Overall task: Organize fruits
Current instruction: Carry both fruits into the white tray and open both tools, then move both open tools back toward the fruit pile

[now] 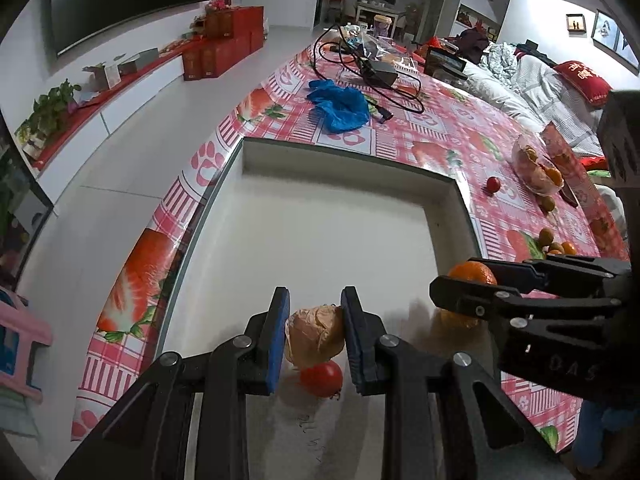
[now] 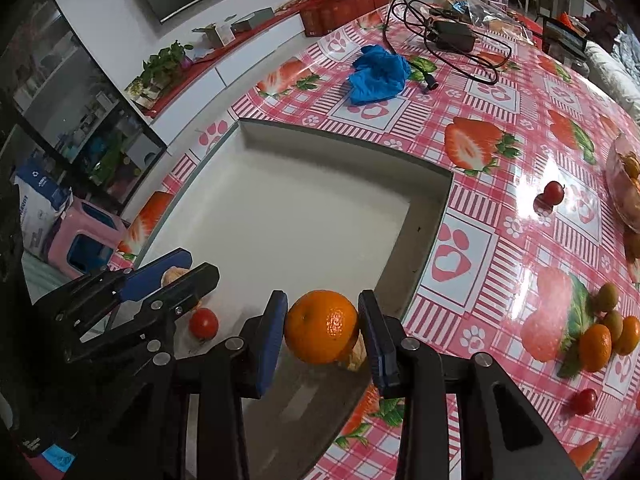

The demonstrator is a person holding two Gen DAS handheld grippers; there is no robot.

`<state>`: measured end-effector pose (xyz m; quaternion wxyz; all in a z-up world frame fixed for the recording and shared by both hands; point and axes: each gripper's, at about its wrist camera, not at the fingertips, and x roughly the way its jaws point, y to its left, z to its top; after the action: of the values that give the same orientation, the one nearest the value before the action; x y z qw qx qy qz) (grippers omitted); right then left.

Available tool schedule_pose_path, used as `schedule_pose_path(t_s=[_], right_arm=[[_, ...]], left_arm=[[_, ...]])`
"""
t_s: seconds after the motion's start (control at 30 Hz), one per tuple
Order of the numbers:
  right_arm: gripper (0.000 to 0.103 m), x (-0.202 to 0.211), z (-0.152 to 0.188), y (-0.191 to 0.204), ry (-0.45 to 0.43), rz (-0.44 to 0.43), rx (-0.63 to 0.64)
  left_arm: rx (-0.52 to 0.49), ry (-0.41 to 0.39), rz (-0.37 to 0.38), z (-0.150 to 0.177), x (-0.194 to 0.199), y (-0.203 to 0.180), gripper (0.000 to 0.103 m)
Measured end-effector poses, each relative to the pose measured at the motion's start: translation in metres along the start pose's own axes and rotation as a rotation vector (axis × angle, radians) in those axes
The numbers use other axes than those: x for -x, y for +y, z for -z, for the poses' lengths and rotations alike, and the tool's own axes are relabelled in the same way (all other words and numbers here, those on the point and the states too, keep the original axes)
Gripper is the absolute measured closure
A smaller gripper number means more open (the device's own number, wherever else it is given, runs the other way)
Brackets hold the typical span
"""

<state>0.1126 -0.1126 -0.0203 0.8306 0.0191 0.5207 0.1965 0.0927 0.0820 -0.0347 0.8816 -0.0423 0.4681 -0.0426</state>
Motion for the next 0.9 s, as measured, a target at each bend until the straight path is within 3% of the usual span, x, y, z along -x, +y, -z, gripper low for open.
schedule_pose_path(t_s=[0.37, 0.43, 0.5, 0.53, 0.6, 0.7, 0.73, 0.8, 0.9], right_arm=[[0.064, -0.002, -0.003, 0.0, -0.002, 0.006, -0.003], [0.064, -0.002, -0.002, -0.001, -0.003, 0.004, -0.007], [0.064, -0.001, -0.002, -0.002, -0.003, 0.005, -0.011], [0.056, 0.0, -0.002, -0.003, -0.004, 0.004, -0.014], [0.053, 0.003, -0.001, -0.006, -0.009, 0.008, -0.019], [0.049, 0.006, -0.001, -0.011, -0.009, 0.008, -0.034], [0.032, 0.008, 0.0, -0.013, -0.009, 0.009, -0.044], [0.014, 0.015, 0.002, -0.018, -0.032, 0.024, -0.051], [0.014, 0.028, 0.006, -0.026, -0.052, 0.042, -0.047]], left_arm=[[0.0, 0.014, -0.01, 0.003, -0.006, 0.001, 0.071], [-0.004, 0.015, -0.015, 0.004, -0.006, 0.0, 0.064], [-0.006, 0.012, -0.024, 0.004, -0.005, -0.001, 0.041], [-0.004, 0.006, -0.029, 0.004, -0.004, -0.001, 0.034], [0.002, -0.01, -0.031, 0.004, 0.0, -0.001, 0.023], [-0.002, -0.007, -0.027, 0.002, 0.002, -0.004, 0.023], [-0.002, -0.002, -0.023, 0.001, 0.004, -0.005, 0.023], [-0.005, -0.003, -0.008, -0.001, 0.007, -0.01, 0.023], [-0.03, -0.015, 0.021, -0.004, 0.016, -0.025, 0.023]])
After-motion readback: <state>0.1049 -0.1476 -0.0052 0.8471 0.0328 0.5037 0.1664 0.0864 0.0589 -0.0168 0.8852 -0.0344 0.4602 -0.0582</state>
